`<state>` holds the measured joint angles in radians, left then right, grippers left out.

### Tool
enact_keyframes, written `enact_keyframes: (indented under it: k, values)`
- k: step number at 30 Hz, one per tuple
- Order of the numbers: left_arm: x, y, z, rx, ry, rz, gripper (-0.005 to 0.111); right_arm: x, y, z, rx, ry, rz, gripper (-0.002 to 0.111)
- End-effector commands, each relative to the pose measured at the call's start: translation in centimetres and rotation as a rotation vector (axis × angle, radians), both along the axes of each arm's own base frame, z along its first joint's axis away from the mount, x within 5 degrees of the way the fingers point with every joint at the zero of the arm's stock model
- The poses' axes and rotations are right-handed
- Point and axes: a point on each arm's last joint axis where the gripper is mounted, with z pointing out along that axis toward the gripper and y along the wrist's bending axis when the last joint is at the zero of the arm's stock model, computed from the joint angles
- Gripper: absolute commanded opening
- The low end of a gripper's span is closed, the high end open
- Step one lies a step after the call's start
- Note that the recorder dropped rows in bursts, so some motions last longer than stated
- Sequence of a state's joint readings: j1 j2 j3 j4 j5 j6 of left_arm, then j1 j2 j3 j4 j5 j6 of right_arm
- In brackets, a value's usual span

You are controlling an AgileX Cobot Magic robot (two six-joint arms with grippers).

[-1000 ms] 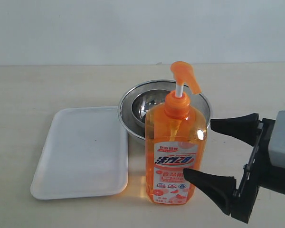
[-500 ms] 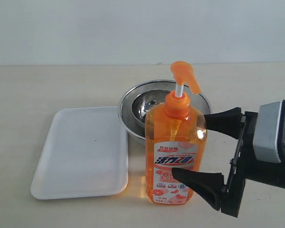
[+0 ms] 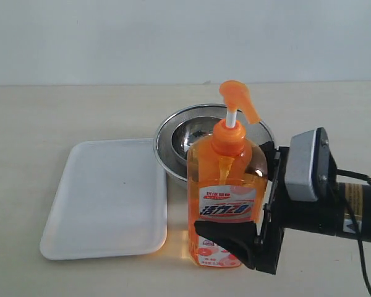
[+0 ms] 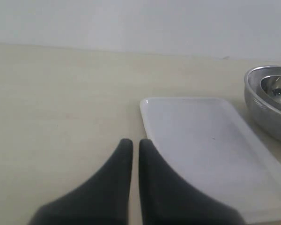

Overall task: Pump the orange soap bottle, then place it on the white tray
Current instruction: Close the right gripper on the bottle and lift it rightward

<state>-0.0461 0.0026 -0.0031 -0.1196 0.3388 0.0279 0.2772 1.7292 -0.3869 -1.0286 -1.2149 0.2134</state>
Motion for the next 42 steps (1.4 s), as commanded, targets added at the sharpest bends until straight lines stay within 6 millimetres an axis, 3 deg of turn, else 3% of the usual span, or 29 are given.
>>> enact_keyframes:
  k: [1, 6, 9, 12, 14, 15, 27, 36, 42]
  values:
    - [0.0, 0.0, -0.1, 0.009, -0.003, 0.004, 0.005, 0.7, 1.0, -0.8, 0.002, 0.015, 0.027, 0.105]
    - [0.0, 0.0, -0.1, 0.009, -0.003, 0.004, 0.005, 1.1, 1.1, -1.2, -0.004, 0.020, 0.024, 0.104]
    - [0.0, 0.0, -0.1, 0.009, -0.003, 0.004, 0.005, 1.2, 1.1, -1.2, 0.000, 0.021, 0.012, 0.091]
    - [0.0, 0.0, -0.1, 0.009, -0.003, 0.004, 0.005, 1.2, 1.1, -1.2, 0.000, 0.021, 0.012, 0.057]
    - [0.0, 0.0, -0.1, 0.009, -0.003, 0.004, 0.005, 1.2, 1.1, -1.2, 0.001, 0.023, 0.012, 0.025]
    - [0.0, 0.0, -0.1, 0.009, -0.003, 0.004, 0.005, 1.1, 1.1, -1.2, 0.001, 0.031, 0.018, 0.001]
    - [0.0, 0.0, -0.1, 0.009, -0.003, 0.004, 0.005, 0.4, 1.0, -0.7, 0.027, 0.101, 0.027, 0.002]
    - [0.0, 0.0, -0.1, 0.009, -0.003, 0.004, 0.005, -2.8, -1.6, 3.9, 0.158, -0.032, -0.226, 0.000]
    - [0.0, 0.0, -0.1, 0.009, -0.003, 0.004, 0.005, -2.7, -4.2, 7.5, 0.286, -0.174, -0.542, 0.000]
